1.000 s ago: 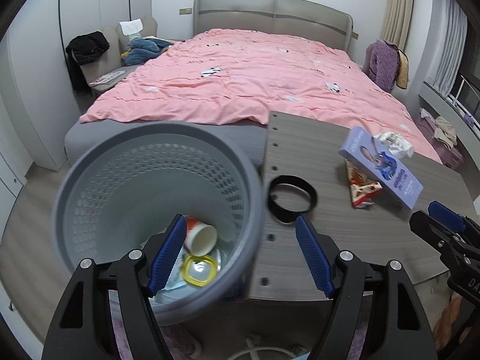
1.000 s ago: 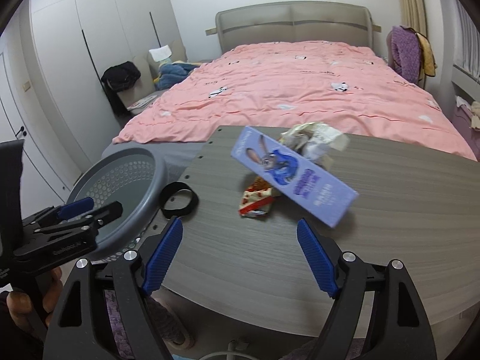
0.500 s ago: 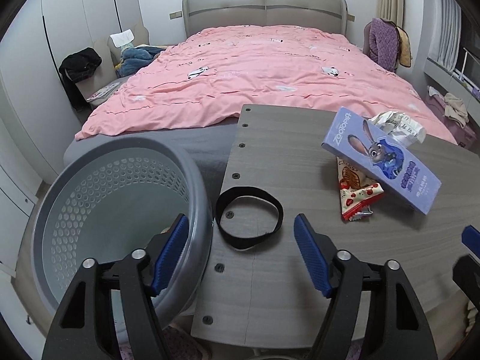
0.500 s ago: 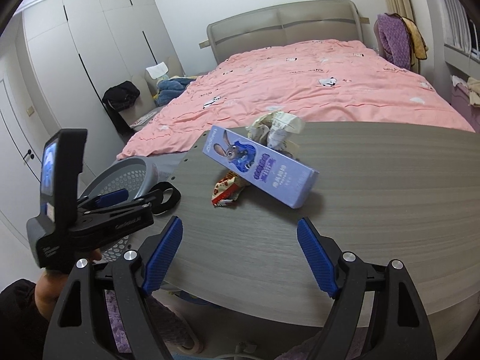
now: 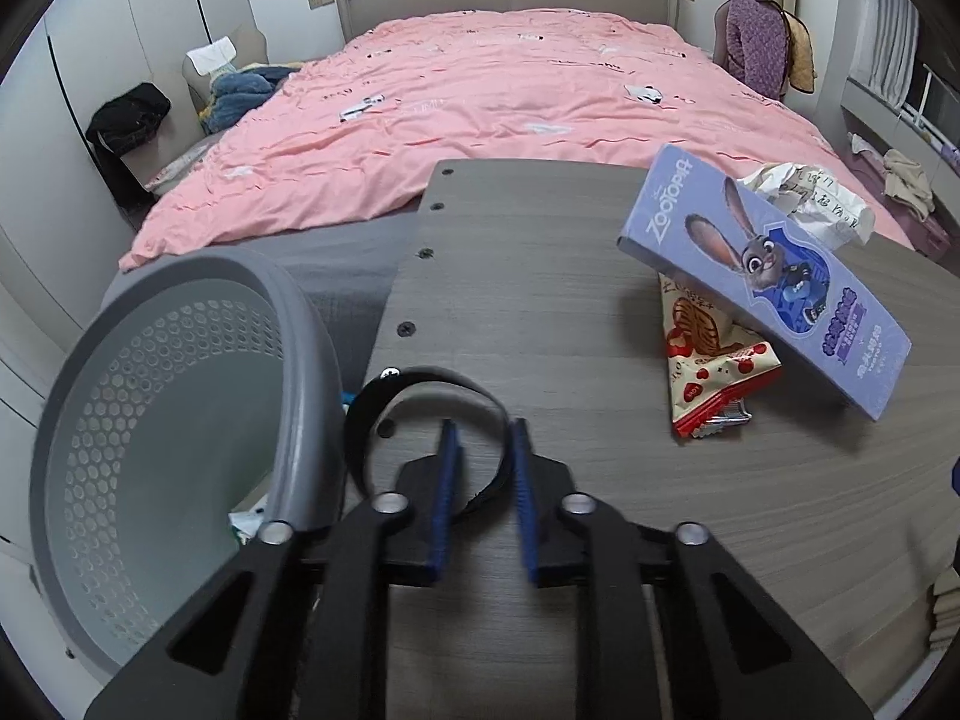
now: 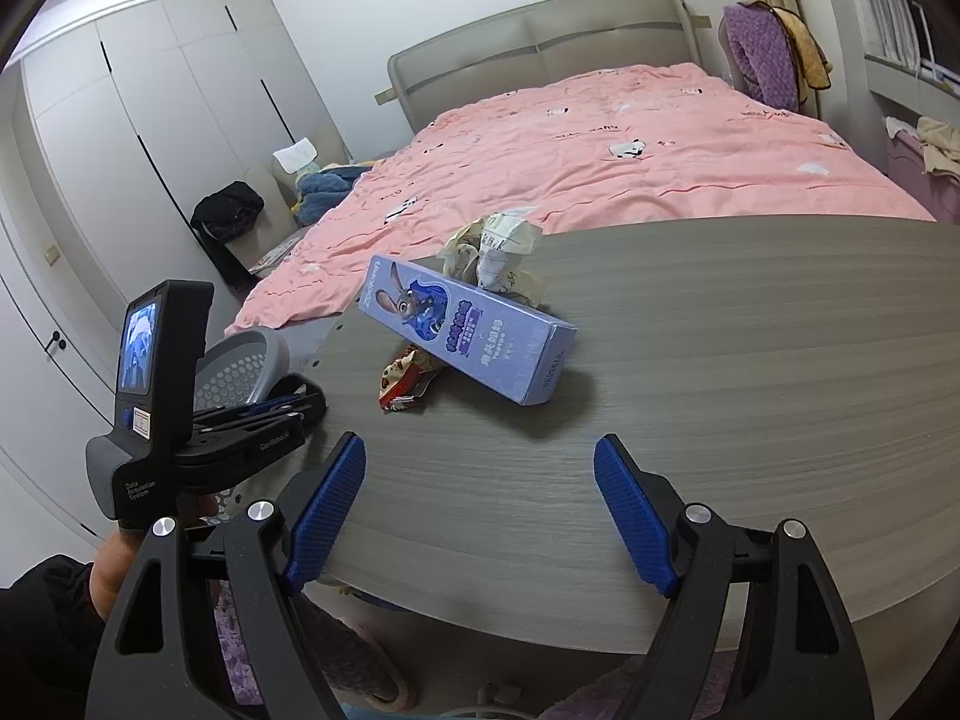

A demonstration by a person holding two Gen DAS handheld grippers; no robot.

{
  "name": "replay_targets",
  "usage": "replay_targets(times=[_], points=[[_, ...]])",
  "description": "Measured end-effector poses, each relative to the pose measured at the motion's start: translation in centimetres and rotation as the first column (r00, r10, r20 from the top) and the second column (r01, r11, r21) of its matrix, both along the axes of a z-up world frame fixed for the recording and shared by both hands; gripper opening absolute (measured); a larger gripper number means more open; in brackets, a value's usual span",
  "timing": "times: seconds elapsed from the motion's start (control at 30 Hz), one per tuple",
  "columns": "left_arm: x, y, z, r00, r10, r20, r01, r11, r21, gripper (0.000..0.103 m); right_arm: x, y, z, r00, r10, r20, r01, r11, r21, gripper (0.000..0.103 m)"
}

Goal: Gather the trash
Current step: 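Close the left gripper on the black band lying on the table, then grasp the purple rabbit box with the right gripper while the left gripper holds the band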

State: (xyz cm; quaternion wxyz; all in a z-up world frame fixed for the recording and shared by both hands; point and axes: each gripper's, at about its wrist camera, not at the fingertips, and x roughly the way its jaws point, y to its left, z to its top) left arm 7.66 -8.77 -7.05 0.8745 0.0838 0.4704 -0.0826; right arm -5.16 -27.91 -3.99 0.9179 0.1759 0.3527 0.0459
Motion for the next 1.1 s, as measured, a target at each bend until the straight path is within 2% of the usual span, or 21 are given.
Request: replay_targets(times=[0.1,0.3,0.53,0.83,1.1], points=[[-0.1,0.0,0.0,1.000,-0.014,-0.013,0.014,1.000,-0.013,0.002,0.1,0.0,0.0,1.000,-0.003,-0.003,0.003,1.000,-0.001,0.077],[-1.3,0.0,1.0,0.999,-0.048,0.001,0.048,0.997,-0.053,0.001,0.4,-0.4,0.0,1.000,-0.004,-0.007,0.004,1.000,-0.014,0.077],[-3.7,-0.3,4.0,0.995,-0.077,0.061,0.082,0.993,-0.085,0.001,1.9,-0.9,0.6,1.000,0.024,0.003,-0.023,0.999,-0.038,0.077],[-5.4,-0.7,5.4,0.990,-0.100,0.097,0.108,0.990,-0.086,0.001,5.6,0.2,0.3,0.997,0.076,-0.020,-0.078,0.979,-0.190,0.077],[-5.4,0.0,5.3,0.993,-0.082,0.090,0.091,0.991,-0.097,0.001,8.2,2.3,-1.0,0.993,0.105,-0.058,-0.119,0.923,-0.366,0.077]])
